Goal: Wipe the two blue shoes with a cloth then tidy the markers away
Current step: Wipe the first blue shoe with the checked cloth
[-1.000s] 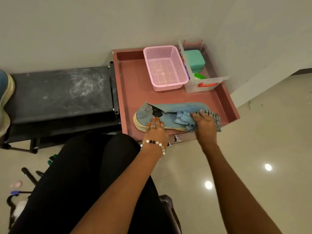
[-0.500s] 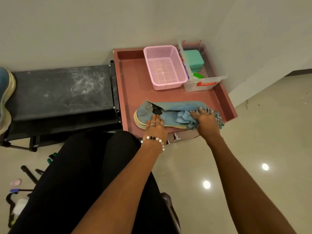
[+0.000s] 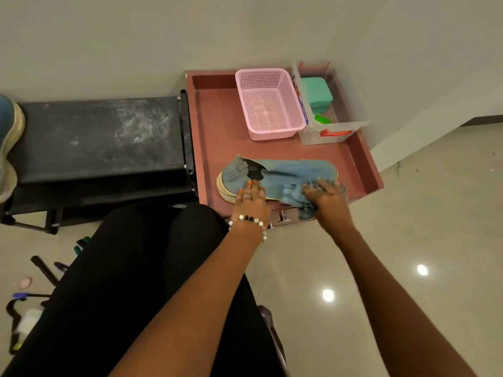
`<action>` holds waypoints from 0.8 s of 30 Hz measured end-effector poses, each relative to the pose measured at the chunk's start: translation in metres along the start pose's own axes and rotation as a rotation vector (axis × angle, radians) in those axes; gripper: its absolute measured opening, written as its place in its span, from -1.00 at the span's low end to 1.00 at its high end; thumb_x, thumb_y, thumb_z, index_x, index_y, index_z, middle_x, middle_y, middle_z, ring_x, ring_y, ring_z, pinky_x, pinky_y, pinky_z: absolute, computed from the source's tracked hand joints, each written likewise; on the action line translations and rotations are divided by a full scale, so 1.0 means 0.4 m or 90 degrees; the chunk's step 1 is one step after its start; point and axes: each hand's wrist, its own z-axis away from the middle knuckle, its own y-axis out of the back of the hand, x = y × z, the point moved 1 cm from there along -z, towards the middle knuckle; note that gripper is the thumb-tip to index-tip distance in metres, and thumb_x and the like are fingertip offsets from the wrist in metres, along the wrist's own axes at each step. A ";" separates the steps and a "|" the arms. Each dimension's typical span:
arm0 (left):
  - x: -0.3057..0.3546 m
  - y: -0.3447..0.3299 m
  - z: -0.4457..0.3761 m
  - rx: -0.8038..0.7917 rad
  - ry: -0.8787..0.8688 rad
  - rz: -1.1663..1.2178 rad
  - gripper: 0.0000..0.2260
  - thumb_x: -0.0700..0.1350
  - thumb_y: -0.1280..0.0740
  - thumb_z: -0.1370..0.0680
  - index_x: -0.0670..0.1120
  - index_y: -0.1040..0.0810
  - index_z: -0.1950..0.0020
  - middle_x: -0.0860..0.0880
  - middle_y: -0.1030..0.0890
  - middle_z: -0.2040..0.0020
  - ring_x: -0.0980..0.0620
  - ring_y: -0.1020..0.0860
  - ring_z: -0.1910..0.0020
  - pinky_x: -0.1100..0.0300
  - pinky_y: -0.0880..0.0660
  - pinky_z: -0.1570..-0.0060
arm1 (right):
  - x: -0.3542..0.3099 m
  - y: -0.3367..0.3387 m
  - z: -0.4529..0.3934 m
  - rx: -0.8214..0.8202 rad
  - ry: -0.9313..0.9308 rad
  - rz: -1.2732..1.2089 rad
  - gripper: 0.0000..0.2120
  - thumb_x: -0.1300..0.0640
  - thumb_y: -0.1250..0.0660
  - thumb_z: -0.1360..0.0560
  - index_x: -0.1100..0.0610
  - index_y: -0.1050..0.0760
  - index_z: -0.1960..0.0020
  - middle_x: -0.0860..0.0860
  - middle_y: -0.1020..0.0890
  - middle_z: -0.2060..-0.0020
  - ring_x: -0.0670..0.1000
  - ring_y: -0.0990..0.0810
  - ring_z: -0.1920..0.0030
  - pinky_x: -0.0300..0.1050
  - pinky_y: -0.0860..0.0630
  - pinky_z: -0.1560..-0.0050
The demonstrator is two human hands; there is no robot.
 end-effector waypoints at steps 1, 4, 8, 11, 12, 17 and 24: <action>0.001 -0.001 -0.001 0.004 0.003 0.007 -0.53 -0.26 0.09 -0.65 -0.25 0.13 -0.55 -0.22 0.15 -0.56 -0.16 0.15 -0.54 -0.01 0.16 -0.48 | 0.031 0.020 -0.001 -0.011 -0.012 0.072 -0.51 0.20 -0.52 -0.27 0.14 -0.57 -0.20 0.30 -0.54 -0.18 0.35 -0.41 -0.27 0.33 -0.15 -0.33; 0.004 -0.005 -0.005 -0.002 0.008 0.002 -0.52 -0.27 0.09 -0.64 -0.25 0.14 -0.55 -0.22 0.15 -0.56 -0.17 0.15 -0.54 -0.02 0.16 -0.48 | 0.051 0.032 -0.019 -0.060 -0.049 0.234 -0.41 0.20 -0.51 -0.29 0.14 -0.47 -0.30 0.16 -0.54 -0.24 0.17 -0.23 -0.46 0.36 0.21 -0.37; 0.005 -0.001 -0.007 -0.013 0.017 -0.009 -0.51 -0.26 0.06 -0.64 -0.25 0.13 -0.55 -0.23 0.15 -0.56 -0.18 0.15 -0.54 -0.03 0.16 -0.48 | -0.076 -0.040 -0.031 -0.040 -0.213 0.200 -0.50 0.18 -0.41 -0.41 0.27 -0.42 -0.31 0.20 -0.50 -0.28 0.19 -0.24 -0.44 0.27 -0.09 -0.40; 0.006 0.005 -0.007 -0.021 0.013 -0.008 -0.51 -0.18 0.03 -0.66 -0.25 0.12 -0.55 -0.22 0.16 -0.56 -0.17 0.16 -0.54 -0.04 0.16 -0.48 | -0.162 -0.079 -0.022 0.009 -0.214 0.046 -0.59 0.30 -0.45 -0.32 0.31 -0.53 -0.16 0.29 -0.59 -0.07 0.28 -0.46 -0.24 0.18 -0.37 -0.25; 0.005 0.005 -0.006 -0.025 0.012 0.000 -0.51 -0.15 0.03 -0.67 -0.25 0.12 -0.55 -0.21 0.16 -0.56 -0.17 0.17 -0.54 -0.04 0.15 -0.48 | -0.174 -0.083 -0.011 0.032 -0.166 0.015 -0.56 0.37 -0.51 -0.19 0.31 -0.57 -0.07 0.30 -0.62 0.06 0.31 -0.56 -0.09 0.20 -0.50 -0.12; 0.001 0.000 0.000 -0.011 0.000 -0.016 -0.53 -0.20 0.06 -0.67 -0.27 0.14 -0.54 -0.24 0.15 -0.55 -0.19 0.14 -0.54 -0.03 0.14 -0.48 | -0.072 -0.054 0.015 0.054 0.057 0.164 -0.46 0.41 -0.55 -0.09 0.29 -0.59 -0.06 0.25 -0.66 0.08 0.25 -0.63 -0.01 0.29 -0.48 -0.09; 0.010 -0.001 -0.005 0.001 0.019 0.000 -0.53 -0.26 0.08 -0.64 -0.26 0.11 -0.54 -0.23 0.12 -0.56 -0.17 0.12 -0.54 -0.03 0.12 -0.48 | 0.030 0.030 -0.051 -0.094 -0.086 0.382 -0.52 0.20 -0.32 -0.47 0.20 -0.34 -0.37 0.10 -0.43 -0.35 0.14 -0.05 -0.51 0.33 0.15 -0.41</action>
